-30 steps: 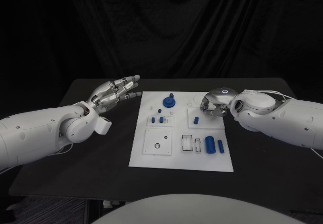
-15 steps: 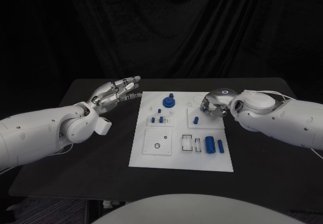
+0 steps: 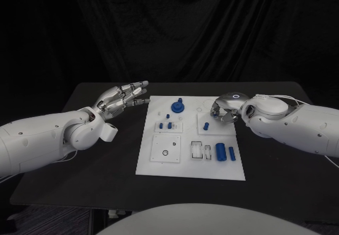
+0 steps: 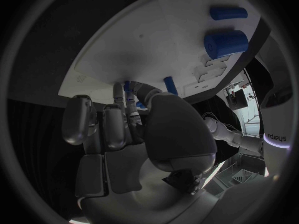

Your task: Assemble the parts on the task board

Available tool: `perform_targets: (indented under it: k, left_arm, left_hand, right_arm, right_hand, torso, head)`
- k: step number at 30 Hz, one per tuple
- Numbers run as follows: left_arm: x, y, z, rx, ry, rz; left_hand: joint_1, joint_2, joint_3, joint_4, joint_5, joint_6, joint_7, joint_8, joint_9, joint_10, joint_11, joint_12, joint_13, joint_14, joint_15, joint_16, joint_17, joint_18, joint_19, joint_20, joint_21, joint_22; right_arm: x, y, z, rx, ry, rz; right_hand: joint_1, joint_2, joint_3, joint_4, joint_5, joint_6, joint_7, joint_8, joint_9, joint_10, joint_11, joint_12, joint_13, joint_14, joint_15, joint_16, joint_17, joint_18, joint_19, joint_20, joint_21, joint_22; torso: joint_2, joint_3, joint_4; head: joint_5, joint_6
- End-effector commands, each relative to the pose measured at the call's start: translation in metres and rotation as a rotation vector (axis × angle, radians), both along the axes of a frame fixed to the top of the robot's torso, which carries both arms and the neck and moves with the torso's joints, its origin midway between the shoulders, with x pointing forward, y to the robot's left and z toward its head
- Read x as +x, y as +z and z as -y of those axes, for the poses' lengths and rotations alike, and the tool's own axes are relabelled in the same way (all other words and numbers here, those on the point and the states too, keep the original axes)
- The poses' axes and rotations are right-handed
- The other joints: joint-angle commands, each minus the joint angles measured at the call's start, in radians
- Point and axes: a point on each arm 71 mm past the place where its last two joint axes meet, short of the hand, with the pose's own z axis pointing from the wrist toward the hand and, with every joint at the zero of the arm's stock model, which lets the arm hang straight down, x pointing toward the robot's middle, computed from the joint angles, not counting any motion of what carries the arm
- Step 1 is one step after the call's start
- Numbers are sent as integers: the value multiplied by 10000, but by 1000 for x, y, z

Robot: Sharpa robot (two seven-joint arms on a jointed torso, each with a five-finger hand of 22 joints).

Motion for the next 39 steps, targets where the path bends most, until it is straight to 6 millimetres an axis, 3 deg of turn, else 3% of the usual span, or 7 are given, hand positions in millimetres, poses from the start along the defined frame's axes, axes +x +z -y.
perform_targets:
  k: [1,6,22,39]
  left_arm:
    - [-1,-1,2,-84,-185,-47]
    - [-1,-1,2,-68,-201,-85]
    - [-1,-2,2,-15,-189,-154]
    - [0,-3,2,22,-238,-243]
  left_hand:
    - [177,4,23,-49,106,47,95,71,21,-44,-39,55,16,109,24,79,18,-17,112,10,65,20]
    - [291,2,54,-107,241,81,136,78,24,-50,-57,69,17,159,45,112,25,-46,190,9,95,29]
    - [422,16,103,-181,379,130,180,90,30,-52,-82,85,18,228,63,155,36,-70,293,8,136,58]
    - [463,28,121,-202,414,105,173,85,26,-51,-74,92,19,230,70,162,35,-80,292,7,138,35]
  right_arm:
    - [-2,-6,2,-86,-78,-90]
    - [-2,-6,2,-5,-55,3]
    - [-7,4,5,611,53,727]
    - [-15,44,-1,998,260,1279]
  right_hand:
    - [137,45,-23,-140,87,229,129,163,118,102,-48,-46,-59,3,-120,10,-14,106,16,-66,57,1681]
    - [200,74,-50,-211,100,375,151,265,226,195,-83,-39,-91,2,-191,3,-28,105,20,-127,69,1685]
    - [301,108,-59,-299,101,429,161,318,323,383,-106,0,-115,16,-169,11,-18,85,51,-142,132,1703]
    - [268,133,-102,-257,60,420,208,324,390,534,-83,-6,-159,15,-56,-4,-58,78,45,-78,115,1697]
  torso:
    - [3,-4,-2]
    - [1,-5,-4]
    - [6,-6,-7]
    - [-2,-12,-12]
  head:
    - [18,-2]
    - [58,-2]
    - [151,-2]
    - [145,-2]
